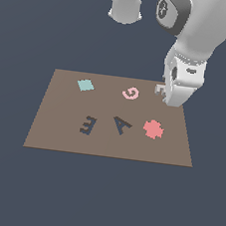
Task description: Insert a designated object into the corresponding slot on a board.
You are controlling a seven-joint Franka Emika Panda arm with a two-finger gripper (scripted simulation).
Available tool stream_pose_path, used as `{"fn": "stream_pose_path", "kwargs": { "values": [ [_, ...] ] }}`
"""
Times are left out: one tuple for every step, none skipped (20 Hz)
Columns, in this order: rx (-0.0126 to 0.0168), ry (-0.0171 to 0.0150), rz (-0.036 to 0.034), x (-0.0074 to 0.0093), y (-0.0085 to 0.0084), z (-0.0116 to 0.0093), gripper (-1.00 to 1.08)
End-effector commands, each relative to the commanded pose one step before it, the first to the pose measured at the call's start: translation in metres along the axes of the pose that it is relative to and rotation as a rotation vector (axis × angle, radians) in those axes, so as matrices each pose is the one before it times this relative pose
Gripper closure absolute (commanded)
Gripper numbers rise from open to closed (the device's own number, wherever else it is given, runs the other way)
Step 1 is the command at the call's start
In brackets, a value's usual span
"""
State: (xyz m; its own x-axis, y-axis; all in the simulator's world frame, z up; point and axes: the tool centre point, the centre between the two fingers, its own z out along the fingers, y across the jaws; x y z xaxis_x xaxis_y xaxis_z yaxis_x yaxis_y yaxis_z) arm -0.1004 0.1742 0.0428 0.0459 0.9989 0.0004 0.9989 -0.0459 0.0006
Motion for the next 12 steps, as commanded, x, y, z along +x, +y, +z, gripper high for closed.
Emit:
{"fn": "stream_pose_path", "kwargs": {
  "values": [
    [0.00072, -0.00060, -0.00028, -0.00021, -0.00053, 0.00758, -0.92],
    [0.00000, 0.00000, 0.00000, -0.00010, -0.00006, 0.00233, -0.92],
    [0.00000, 0.00000, 0.00000, -0.00008, -0.00005, 0.00167, -0.92],
    [0.00000, 0.00000, 0.00000, -0.00005, -0.00003, 0.00100, -0.92],
    [0.00000, 0.00000, 0.00000, -0.00002, -0.00001, 0.00033, -0.92],
    [0.00000, 0.00000, 0.00000, 0.00000, 0.00000, 0.00000, 1.08],
    [0.00000, 0.00000, 0.00000, 0.00000, 0.00000, 0.00000, 1.08],
    [0.00000, 0.00000, 0.00000, 0.00000, 0.00000, 0.00000, 1.08],
    [0.00000, 0.00000, 0.00000, 0.00000, 0.00000, 0.00000, 1.08],
    [0.00000, 0.00000, 0.00000, 0.00000, 0.00000, 0.00000, 1.08],
    [0.00000, 0.00000, 0.00000, 0.00000, 0.00000, 0.00000, 1.08],
    [0.00000, 0.00000, 0.00000, 0.00000, 0.00000, 0.00000, 1.08]
  ]
}}
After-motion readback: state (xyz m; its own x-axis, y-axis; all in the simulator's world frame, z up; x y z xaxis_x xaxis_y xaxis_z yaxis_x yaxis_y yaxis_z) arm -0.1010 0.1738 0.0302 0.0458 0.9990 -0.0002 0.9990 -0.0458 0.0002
